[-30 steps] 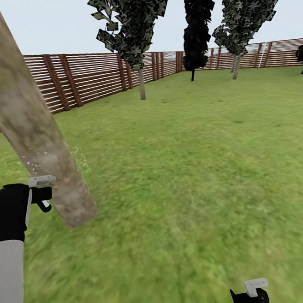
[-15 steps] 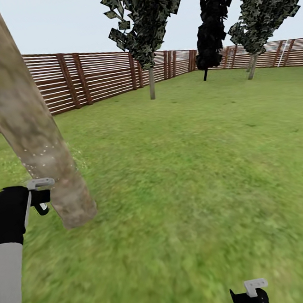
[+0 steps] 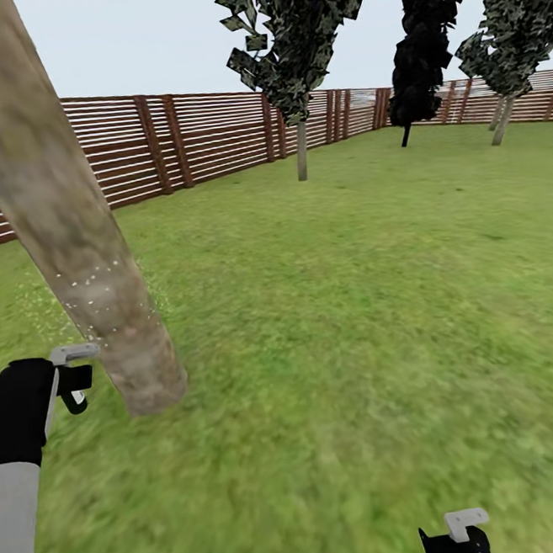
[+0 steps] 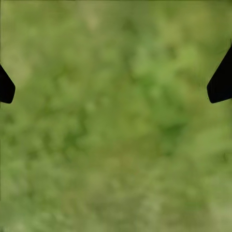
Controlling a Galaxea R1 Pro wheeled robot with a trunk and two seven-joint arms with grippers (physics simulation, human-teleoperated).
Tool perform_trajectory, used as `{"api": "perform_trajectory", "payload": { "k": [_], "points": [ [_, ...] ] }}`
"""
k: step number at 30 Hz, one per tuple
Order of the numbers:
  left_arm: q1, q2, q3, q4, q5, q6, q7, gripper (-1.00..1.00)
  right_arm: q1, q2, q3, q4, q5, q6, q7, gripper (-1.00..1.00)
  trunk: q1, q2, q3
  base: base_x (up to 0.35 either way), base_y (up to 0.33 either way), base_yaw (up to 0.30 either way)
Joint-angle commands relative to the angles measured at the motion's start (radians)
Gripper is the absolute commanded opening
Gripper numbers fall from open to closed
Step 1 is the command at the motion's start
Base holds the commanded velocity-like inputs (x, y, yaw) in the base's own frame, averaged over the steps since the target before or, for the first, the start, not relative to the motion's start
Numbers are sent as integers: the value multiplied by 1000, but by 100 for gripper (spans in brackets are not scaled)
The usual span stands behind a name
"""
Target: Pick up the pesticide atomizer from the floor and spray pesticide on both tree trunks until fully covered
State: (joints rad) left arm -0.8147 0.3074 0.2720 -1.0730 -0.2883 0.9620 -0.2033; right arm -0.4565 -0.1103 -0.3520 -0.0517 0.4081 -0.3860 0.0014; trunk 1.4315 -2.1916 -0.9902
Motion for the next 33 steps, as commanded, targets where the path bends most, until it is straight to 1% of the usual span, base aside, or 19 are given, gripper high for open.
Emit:
{"api": "perform_trajectory", "payload": {
  "k": [1,5,8,12,15,24,31,32,33],
  "points": [
    [0,0,1,0,-12,3,-10,-100,-1,0,-8,1,9,-4,0,100,0,0,-1,3,-1,276],
    [2,-1,1,-11,-11,1,-10,-100,-1,-1,-8,1,9,-4,0,100,0,0,-1,56,-45,83],
    [2,-6,-3,-14,-11,1,-10,-100,-1,-3,-8,1,9,-4,0,100,0,0,-1,205,-180,4],
    [2,-6,-2,-15,-11,1,-10,-100,-1,-3,-8,1,9,-4,0,100,0,0,-1,222,-200,0],
    [2,-5,0,-22,-11,1,-11,-100,-1,-3,-8,1,9,-4,0,100,0,0,-1,119,-246,0],
    [2,1,3,-28,-12,4,-12,-100,-1,-3,-8,1,9,-4,0,100,0,0,-1,12,-271,0],
    [2,1,1,-29,-13,7,-12,-100,-1,-2,-8,1,9,-4,0,100,0,0,-1,137,-265,10],
    [23,2,3,-29,-13,5,-7,-100,-1,-1,-8,1,9,-4,0,100,0,0,-1,117,-259,201],
    [61,2,9,-28,-12,2,13,-100,-1,0,-8,1,9,-4,0,100,0,0,-1,103,-259,251]
  ]
}}
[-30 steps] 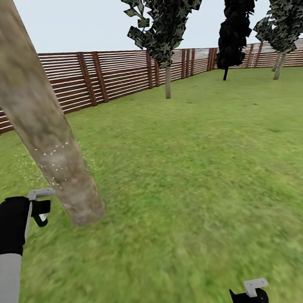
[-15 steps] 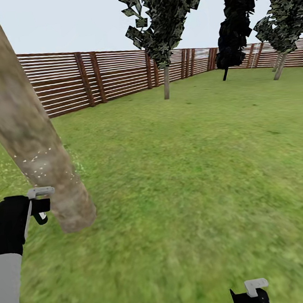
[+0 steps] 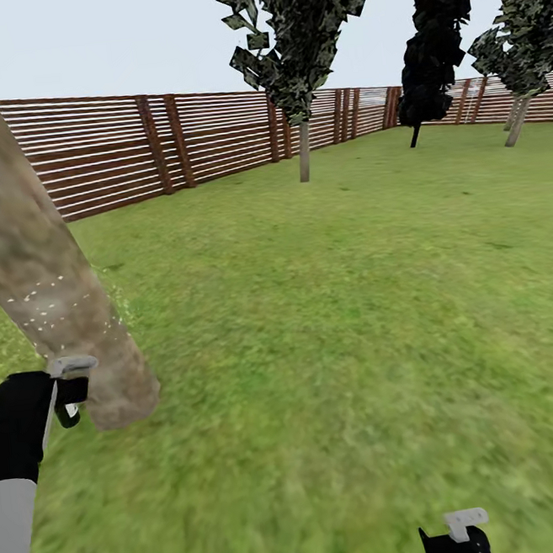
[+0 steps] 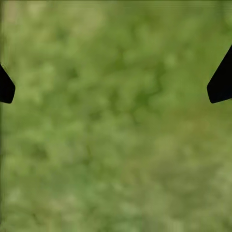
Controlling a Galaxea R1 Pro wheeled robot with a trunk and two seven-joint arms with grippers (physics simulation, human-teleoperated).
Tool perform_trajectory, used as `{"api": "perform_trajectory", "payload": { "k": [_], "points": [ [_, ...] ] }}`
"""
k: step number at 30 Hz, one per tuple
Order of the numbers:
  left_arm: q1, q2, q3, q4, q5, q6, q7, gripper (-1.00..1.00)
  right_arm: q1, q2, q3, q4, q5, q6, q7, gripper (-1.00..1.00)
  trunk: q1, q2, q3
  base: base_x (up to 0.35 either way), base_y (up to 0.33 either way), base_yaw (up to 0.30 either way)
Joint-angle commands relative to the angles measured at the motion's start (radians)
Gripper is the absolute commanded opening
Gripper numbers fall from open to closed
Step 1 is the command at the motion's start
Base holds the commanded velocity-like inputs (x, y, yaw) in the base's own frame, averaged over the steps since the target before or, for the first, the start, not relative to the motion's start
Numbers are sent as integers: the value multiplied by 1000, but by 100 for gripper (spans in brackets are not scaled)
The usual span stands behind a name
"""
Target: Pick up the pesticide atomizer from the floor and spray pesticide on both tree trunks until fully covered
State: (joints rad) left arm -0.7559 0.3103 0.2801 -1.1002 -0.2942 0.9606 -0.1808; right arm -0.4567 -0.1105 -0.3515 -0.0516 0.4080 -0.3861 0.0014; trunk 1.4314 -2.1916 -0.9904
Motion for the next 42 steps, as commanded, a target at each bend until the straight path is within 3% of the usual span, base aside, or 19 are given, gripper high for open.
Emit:
{"api": "perform_trajectory", "payload": {
  "k": [1,7,9,12,19,24,29,42],
  "points": [
    [33,-2,23,-1,-5,-4,4,-100,0,0,-8,1,9,-4,0,100,0,0,-1,98,-259,268],
    [95,-8,46,18,-3,-68,17,-100,0,0,-8,1,9,-4,0,100,0,0,-1,97,-261,126],
    [110,-12,60,27,1,-103,59,-100,0,0,-8,1,9,-5,0,100,0,0,-1,91,-190,203],
    [116,-50,71,30,5,-113,87,-100,0,0,-8,1,9,-5,0,100,0,0,-1,14,-30,266],
    [116,-89,66,19,19,-116,82,-100,0,0,-8,1,9,-5,0,100,0,0,-1,81,-36,277],
    [116,-84,75,27,12,-151,90,-100,0,2,-7,2,11,-4,0,100,0,0,-1,311,-27,277],
    [117,-80,124,30,9,-159,89,-100,0,2,-7,2,11,-4,0,100,0,0,-1,312,-86,277],
    [117,-89,123,30,10,-161,87,-100,0,-3,-9,1,9,-5,-2,100,0,0,-1,138,-245,102]
  ]
}}
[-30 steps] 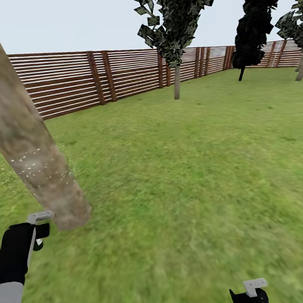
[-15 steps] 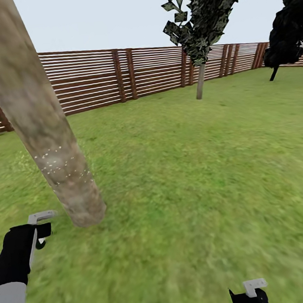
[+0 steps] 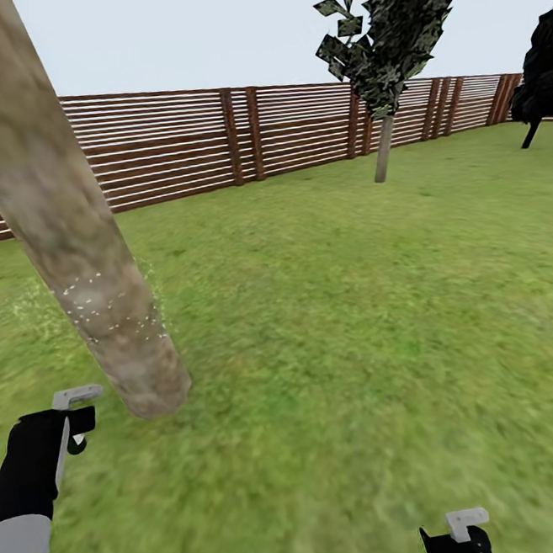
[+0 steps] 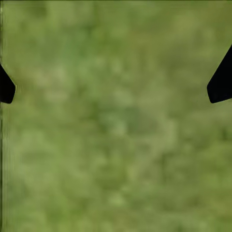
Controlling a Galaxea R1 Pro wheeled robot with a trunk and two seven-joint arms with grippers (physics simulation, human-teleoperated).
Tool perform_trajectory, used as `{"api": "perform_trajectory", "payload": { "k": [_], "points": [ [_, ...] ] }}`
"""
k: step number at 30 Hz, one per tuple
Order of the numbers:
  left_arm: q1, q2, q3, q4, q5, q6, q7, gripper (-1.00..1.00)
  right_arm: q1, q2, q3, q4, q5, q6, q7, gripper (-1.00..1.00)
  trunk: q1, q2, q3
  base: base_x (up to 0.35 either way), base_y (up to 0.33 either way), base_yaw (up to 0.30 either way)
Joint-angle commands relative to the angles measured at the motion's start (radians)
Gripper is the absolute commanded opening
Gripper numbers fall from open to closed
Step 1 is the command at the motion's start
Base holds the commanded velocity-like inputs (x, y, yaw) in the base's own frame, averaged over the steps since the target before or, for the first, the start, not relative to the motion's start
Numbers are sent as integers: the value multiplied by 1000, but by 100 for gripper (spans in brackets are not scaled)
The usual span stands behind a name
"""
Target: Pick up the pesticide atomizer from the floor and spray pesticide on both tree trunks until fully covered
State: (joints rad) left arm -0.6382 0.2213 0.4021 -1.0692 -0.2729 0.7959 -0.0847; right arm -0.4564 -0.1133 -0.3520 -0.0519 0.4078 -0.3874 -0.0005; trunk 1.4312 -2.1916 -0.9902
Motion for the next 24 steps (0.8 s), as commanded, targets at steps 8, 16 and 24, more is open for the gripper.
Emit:
{"api": "perform_trajectory", "payload": {
  "k": [8,16,24],
  "points": [
    [0,0,2,-2,-12,3,-9,-100,-1,3,-7,1,9,-2,2,100,0,0,-1,174,-242,1],
    [1,1,6,-2,-12,3,-9,-100,-1,3,-7,1,9,-2,2,100,0,0,-1,117,-253,210],
    [12,-1,2,-9,-9,3,-8,-100,-1,3,-7,1,9,-2,2,100,0,0,-1,40,-274,137]
  ]
}}
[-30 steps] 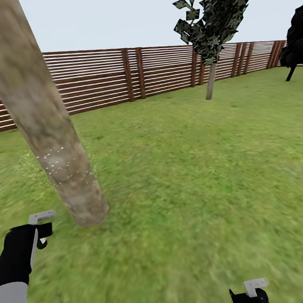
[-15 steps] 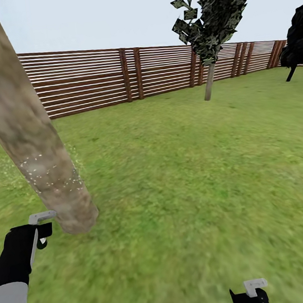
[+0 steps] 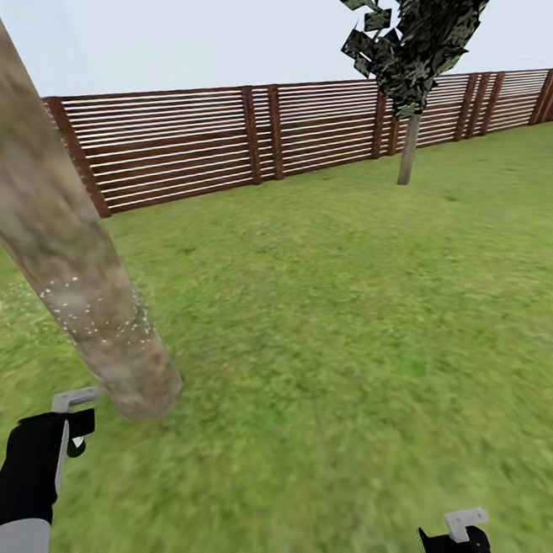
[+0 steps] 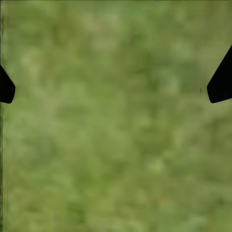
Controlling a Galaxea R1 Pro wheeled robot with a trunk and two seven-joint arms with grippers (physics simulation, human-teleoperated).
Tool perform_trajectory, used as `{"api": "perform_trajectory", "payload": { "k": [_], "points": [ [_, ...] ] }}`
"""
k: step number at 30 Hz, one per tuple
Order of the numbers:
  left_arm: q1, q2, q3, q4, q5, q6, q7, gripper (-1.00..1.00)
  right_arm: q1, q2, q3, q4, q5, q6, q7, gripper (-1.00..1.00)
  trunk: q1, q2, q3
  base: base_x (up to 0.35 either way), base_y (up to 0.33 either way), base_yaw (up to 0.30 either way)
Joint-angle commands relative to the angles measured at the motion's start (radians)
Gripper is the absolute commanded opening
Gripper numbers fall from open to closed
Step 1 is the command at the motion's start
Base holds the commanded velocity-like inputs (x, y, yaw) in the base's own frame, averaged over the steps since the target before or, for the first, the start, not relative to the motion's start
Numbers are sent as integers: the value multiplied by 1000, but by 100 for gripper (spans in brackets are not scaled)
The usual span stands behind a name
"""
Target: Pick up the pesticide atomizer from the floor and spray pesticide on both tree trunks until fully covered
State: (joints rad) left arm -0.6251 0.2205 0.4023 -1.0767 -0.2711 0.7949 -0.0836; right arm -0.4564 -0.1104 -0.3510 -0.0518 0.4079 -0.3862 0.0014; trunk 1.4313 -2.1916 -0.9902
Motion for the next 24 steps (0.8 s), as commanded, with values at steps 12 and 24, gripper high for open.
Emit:
{"api": "perform_trajectory", "payload": {
  "k": [12,24],
  "points": [
    [-1,0,4,-3,-11,4,-8,-100,-1,1,-8,1,9,-4,0,100,0,0,-1,157,-246,49],
    [-1,-1,3,-5,-11,4,-8,-100,-1,1,-8,1,9,-3,0,100,0,0,-1,162,-239,235]
  ]
}}
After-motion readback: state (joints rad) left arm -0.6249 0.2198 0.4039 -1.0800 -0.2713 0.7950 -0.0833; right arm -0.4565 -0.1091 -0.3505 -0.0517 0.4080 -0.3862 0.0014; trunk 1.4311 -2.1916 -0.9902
